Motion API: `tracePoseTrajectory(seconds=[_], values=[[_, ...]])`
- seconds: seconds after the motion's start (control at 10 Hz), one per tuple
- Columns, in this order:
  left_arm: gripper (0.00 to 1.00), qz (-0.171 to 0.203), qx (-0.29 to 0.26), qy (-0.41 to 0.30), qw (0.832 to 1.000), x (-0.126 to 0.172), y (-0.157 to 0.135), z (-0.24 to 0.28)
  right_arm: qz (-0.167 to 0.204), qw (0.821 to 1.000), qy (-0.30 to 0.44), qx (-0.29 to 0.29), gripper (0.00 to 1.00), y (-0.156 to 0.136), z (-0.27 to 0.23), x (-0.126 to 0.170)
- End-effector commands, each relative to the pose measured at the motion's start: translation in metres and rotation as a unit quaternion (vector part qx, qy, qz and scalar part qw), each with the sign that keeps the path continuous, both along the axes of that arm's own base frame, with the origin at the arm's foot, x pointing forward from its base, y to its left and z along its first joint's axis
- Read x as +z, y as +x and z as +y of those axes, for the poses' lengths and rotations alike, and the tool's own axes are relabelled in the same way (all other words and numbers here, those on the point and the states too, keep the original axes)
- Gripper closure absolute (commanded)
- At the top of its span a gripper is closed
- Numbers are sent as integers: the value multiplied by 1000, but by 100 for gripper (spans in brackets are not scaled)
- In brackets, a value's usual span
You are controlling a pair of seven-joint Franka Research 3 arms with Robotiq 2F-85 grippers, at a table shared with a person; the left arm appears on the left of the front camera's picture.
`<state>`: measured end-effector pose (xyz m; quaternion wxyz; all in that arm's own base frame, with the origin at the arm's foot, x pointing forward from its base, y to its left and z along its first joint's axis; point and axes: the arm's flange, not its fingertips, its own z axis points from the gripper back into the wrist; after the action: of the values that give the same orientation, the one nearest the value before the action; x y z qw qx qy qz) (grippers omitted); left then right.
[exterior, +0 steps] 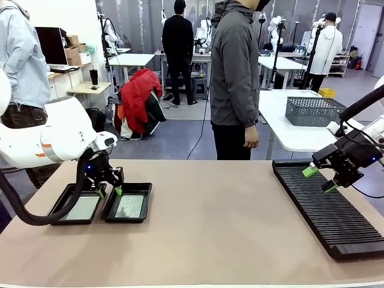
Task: Inspect and transfer BCBs to ESD trays.
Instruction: Pick up the ESD tray and place it on the left side of the table.
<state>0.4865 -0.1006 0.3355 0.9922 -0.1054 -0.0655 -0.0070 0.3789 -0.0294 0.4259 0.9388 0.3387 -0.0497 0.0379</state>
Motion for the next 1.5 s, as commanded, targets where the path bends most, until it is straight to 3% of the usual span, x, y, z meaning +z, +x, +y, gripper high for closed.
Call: tracePoseTrajectory(seconds=[0.0, 0.1, 0.3, 0.6, 0.8, 1.4], values=[[25, -5, -4, 19, 1000, 32, -29, -4, 1, 1000, 3, -8, 0, 0, 2, 1], [10, -8, 1, 34, 999, 47, -38, -4, 1, 1000, 3, -8, 0, 0, 2, 1], [0, -7, 32, 68, 997, 70, -49, -5, 1, 1000, 3, -8, 0, 0, 2, 1], [0, -3, 30, 99, 995, 91, -60, -12, 1, 1000, 3, -8, 0, 0, 2, 1], [0, -5, 36, 82, 996, 98, -61, -11, 1, 1000, 3, -8, 0, 0, 2, 1], [0, -8, 26, 83, 996, 91, -60, -12, 1, 1000, 3, -8, 0, 0, 2, 1]])
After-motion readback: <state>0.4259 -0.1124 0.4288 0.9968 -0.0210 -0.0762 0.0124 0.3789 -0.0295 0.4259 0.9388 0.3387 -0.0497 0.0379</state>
